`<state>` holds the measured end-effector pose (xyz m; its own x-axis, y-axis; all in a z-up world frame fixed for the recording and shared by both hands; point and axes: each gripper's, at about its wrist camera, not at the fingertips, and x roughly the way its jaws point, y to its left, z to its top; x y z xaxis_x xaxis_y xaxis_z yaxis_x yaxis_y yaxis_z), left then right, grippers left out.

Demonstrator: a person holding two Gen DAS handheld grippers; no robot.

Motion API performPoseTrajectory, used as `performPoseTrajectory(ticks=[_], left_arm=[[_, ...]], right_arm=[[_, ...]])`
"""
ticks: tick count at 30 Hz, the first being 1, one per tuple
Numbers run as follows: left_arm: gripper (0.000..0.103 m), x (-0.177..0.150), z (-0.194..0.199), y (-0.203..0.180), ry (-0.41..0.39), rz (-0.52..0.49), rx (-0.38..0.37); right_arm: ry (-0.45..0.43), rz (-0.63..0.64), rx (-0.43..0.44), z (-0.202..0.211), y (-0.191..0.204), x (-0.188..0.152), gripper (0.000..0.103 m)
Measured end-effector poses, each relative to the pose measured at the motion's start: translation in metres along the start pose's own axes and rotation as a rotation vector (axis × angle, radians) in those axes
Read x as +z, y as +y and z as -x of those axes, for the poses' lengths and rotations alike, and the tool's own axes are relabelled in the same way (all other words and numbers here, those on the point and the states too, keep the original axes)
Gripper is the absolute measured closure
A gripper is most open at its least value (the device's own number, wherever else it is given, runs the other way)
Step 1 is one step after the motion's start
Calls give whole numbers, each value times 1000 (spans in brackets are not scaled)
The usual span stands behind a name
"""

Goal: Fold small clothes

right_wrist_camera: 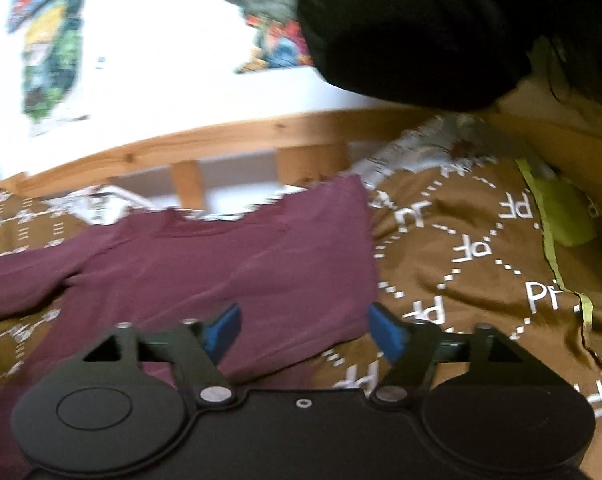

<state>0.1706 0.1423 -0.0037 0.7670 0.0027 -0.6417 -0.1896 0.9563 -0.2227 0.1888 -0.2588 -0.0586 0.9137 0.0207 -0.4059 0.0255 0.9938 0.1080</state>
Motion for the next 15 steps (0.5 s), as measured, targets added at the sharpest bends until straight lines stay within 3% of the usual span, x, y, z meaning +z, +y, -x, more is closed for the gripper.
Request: performPoseTrajectory(ticks=[1, 3, 10, 15], left_arm=[[1, 1, 3, 10, -6, 26, 41], [1, 3, 10, 32, -36, 98, 102], [1, 20, 24, 93, -107, 397, 284], [1, 32, 13, 106, -135, 499, 369]], right_arm=[[-4, 5, 16, 9, 5, -3, 7], [-16, 0, 59, 26, 16, -11, 1], [15, 11, 169, 54, 46, -49, 1], [90, -34, 213, 52, 51, -69, 1]])
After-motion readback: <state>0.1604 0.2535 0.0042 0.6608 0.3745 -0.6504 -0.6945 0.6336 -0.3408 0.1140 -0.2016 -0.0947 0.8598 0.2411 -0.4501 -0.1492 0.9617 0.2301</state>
